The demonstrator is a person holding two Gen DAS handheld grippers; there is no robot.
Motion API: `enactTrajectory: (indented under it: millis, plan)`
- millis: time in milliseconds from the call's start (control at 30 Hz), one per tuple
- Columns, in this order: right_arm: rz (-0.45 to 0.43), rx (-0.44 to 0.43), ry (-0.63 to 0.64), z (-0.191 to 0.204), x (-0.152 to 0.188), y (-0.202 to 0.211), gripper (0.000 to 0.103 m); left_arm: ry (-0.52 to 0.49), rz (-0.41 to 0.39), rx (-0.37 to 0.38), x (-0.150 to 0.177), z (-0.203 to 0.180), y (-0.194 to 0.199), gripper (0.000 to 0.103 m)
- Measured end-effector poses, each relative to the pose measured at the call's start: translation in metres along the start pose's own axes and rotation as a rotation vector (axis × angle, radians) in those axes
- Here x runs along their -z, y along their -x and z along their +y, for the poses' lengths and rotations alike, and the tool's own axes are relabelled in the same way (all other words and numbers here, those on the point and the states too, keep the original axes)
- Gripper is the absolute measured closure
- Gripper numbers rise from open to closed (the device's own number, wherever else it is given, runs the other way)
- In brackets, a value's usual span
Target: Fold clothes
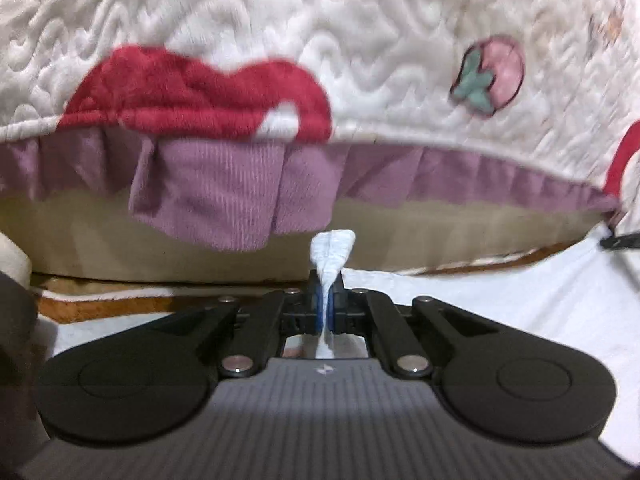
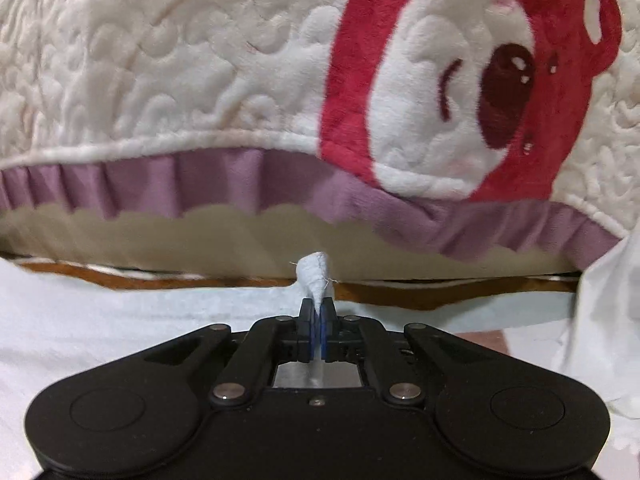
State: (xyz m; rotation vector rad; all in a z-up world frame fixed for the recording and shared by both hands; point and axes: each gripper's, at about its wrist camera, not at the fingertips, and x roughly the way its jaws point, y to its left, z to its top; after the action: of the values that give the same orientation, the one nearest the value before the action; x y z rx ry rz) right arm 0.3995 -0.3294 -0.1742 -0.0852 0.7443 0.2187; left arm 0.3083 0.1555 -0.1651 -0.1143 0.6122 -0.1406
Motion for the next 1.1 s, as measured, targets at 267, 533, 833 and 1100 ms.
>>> enactTrajectory:
  millis: [267, 533, 833, 1100]
  plan:
    - [0.02, 0.015, 0.049, -0.001, -0.004, -0.003, 0.102, -0.036, 0.078, -0.128, 0.018, -0.004, -0.033, 0.101]
    - [0.01, 0.193, -0.079, -0.026, 0.004, 0.021, 0.084, 0.07, 0.099, -0.168, 0.016, -0.011, -0.004, 0.049]
    - [0.161, -0.193, -0.223, -0.048, 0.117, 0.121, 0.084, 0.215, 0.293, 0.043, 0.094, -0.036, 0.119, 0.049]
    - [0.186, -0.265, -0.254, -0.035, 0.19, 0.19, 0.084, 0.379, 0.34, 0.106, 0.152, -0.048, 0.187, 0.046]
